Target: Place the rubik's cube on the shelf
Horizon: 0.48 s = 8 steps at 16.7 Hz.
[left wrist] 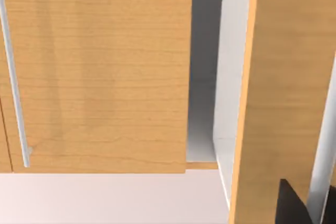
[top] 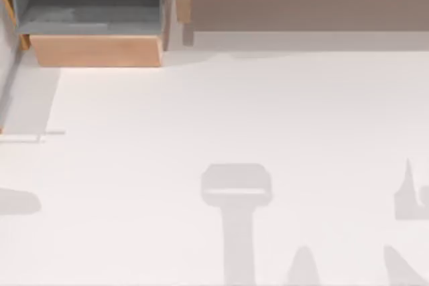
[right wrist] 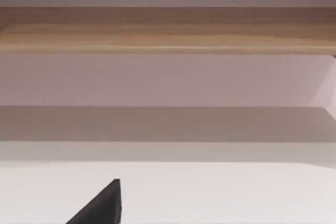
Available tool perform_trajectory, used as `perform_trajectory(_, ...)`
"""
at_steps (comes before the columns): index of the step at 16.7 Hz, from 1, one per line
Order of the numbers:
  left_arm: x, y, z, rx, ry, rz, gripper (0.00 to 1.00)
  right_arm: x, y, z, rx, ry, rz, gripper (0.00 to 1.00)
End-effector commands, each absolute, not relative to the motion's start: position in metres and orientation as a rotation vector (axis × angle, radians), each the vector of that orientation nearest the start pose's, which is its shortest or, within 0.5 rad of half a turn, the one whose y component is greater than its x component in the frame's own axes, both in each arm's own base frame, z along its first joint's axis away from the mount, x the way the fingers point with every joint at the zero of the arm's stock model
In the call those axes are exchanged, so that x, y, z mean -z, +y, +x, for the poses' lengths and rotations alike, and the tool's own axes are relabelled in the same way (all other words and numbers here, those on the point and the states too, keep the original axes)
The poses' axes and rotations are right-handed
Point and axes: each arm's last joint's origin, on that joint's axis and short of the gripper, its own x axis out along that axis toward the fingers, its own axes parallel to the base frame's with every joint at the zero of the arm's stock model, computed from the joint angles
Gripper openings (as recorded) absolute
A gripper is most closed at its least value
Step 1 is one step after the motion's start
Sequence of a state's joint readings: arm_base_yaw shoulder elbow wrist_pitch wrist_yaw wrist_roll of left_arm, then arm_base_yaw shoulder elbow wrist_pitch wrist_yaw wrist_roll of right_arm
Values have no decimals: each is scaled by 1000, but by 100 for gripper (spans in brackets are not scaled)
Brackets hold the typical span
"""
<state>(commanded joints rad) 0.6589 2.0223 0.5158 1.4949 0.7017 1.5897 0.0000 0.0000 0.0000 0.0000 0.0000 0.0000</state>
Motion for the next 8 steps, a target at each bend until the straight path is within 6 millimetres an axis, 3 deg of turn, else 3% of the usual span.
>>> perform_trajectory(6,-91,174,255,27,0,1554,0,-160,-1,106,0,0,0,100)
perform_trajectory(8,-90,174,266,30,1,1552,0,-160,-1,106,0,0,0,100)
